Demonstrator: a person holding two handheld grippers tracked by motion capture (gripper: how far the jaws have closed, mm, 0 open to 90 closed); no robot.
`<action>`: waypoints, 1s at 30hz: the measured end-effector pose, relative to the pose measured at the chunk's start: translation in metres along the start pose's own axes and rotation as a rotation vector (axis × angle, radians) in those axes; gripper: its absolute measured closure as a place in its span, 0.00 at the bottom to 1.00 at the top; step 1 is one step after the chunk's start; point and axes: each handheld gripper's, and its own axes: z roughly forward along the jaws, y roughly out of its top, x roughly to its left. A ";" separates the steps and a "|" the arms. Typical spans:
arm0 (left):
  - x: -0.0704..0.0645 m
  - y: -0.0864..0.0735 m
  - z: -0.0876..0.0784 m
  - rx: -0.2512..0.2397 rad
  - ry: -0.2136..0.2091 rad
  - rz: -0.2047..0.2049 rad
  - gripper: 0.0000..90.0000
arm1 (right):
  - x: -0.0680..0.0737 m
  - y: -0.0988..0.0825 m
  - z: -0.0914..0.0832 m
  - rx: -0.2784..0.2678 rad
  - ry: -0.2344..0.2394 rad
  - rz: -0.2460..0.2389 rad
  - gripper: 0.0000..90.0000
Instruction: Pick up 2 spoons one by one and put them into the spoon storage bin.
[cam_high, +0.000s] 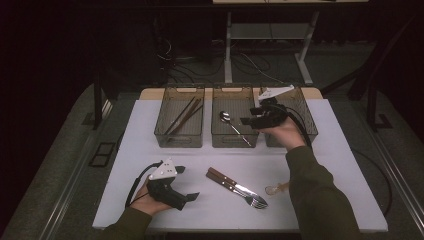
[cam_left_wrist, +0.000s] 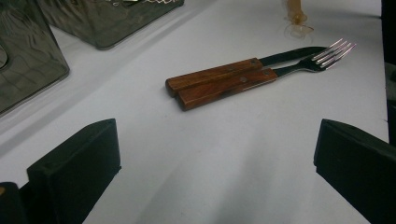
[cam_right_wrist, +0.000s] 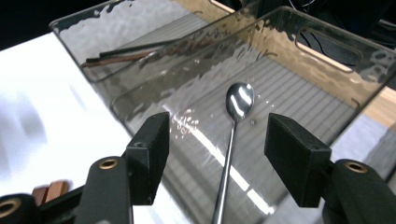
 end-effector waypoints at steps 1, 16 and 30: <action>0.000 0.000 0.000 0.007 0.000 0.005 0.00 | 0.000 -0.003 -0.003 0.000 0.003 0.004 0.46; 0.001 -0.001 0.000 0.012 0.010 -0.010 0.00 | 0.000 -0.055 -0.043 0.041 -0.018 0.025 0.75; 0.001 -0.001 0.001 0.026 0.012 -0.006 0.00 | -0.004 -0.105 -0.069 0.087 0.000 0.037 0.99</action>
